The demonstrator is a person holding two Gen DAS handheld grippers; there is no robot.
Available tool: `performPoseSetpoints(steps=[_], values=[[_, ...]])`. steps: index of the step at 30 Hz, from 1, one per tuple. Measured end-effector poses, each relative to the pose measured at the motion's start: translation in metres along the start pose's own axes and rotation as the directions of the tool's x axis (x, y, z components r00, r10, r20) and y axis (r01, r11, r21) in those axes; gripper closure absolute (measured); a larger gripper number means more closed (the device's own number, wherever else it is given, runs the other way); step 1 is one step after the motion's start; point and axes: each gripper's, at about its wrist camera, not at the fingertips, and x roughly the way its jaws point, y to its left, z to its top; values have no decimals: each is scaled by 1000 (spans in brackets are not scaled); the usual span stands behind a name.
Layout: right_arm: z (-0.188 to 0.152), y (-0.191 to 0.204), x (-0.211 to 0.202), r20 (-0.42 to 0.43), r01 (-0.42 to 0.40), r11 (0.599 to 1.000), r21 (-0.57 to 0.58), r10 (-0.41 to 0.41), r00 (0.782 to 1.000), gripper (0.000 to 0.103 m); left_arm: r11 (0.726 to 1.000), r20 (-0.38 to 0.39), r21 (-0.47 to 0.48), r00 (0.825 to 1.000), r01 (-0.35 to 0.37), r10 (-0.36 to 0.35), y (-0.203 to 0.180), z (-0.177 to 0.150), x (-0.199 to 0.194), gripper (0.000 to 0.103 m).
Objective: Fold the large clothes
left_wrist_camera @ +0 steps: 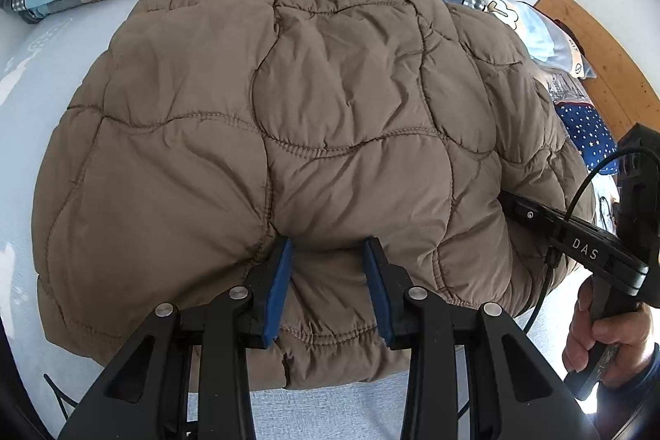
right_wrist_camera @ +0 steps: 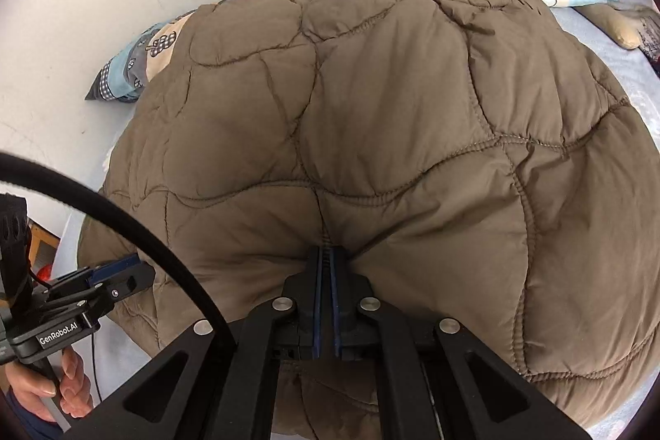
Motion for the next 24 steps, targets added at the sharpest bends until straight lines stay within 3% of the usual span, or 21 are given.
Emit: performPoseSetpoints(steps=[9,12,15,17,19,21,24], values=[[4,11,4,6,4,1000,-2,-4,1000,103,998,21,-30,999,51,-50,7,7,-13,68],[10,6,-19,12,-78,995,60,77,997,99,998,125,32,990,63,-66,3,26,-50,68],[28,8,-61,114,-121,992,32,116,987,95,998,205,62,979,1,-14,6,53,-73,67],[42,9,-82,177,-85,996,-5,84,981,88,999,195,40,981,10,-18,10,83,-69,67],[56,8,-90,206,-15,999,-37,23,978,80,996,169,78,985,-36,22,-2,109,-51,67],[78,-2,-85,220,100,994,-36,-90,971,78,989,132,126,989,-82,66,-20,127,-28,67],[107,-17,-70,213,141,989,-32,-131,968,78,981,39,170,995,-92,87,-41,150,21,67]])
